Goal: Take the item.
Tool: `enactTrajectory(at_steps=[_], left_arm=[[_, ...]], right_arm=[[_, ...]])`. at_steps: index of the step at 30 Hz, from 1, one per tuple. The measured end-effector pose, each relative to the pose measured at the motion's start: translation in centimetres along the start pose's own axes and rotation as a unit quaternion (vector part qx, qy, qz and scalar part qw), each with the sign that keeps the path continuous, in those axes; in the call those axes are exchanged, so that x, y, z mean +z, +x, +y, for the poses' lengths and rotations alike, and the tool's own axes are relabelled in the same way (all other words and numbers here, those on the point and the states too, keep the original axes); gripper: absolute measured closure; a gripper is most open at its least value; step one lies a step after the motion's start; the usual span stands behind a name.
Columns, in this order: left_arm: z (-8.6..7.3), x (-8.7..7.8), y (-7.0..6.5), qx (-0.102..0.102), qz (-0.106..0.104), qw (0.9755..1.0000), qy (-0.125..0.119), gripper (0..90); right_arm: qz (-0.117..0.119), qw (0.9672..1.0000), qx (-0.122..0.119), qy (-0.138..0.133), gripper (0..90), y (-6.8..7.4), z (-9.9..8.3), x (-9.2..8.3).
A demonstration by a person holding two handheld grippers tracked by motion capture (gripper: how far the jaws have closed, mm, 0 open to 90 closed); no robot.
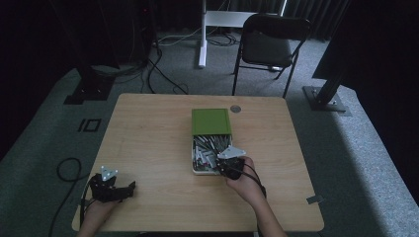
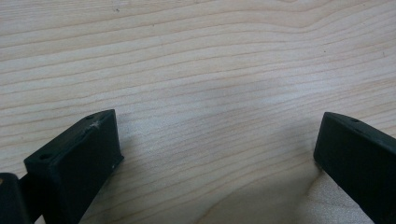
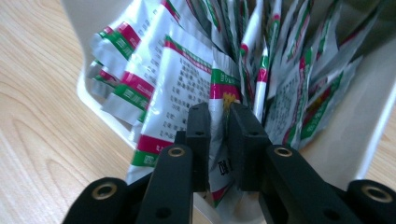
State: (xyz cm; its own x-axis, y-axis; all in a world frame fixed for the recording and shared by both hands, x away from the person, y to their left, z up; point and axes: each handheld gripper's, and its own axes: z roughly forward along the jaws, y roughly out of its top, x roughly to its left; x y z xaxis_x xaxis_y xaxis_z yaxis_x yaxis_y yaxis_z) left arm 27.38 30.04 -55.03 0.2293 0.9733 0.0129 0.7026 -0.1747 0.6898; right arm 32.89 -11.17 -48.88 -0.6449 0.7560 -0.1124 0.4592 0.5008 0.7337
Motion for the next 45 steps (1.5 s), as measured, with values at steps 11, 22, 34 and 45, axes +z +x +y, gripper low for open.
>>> enactTrajectory(at_steps=[11,22,34,45], left_arm=[[0.0,0.0,0.0,0.0,0.0,1.0,0.0,1.3],[0.0,0.0,0.0,0.0,0.0,1.0,0.0,1.3],[0.0,0.0,0.0,0.0,0.0,1.0,0.0,1.3],[0.0,0.0,0.0,0.0,0.0,1.0,0.0,1.3]], right_arm=[[-0.008,0.9998,0.019,0.006,89.8,-0.1,0.3,-0.5],[0.007,0.9993,0.033,-0.017,90.0,-0.6,1.1,-2.0],[0.027,0.9961,0.056,-0.063,90.0,-1.3,2.7,-4.6],[0.015,0.9894,0.084,-0.117,90.0,-3.6,3.7,-7.7]])
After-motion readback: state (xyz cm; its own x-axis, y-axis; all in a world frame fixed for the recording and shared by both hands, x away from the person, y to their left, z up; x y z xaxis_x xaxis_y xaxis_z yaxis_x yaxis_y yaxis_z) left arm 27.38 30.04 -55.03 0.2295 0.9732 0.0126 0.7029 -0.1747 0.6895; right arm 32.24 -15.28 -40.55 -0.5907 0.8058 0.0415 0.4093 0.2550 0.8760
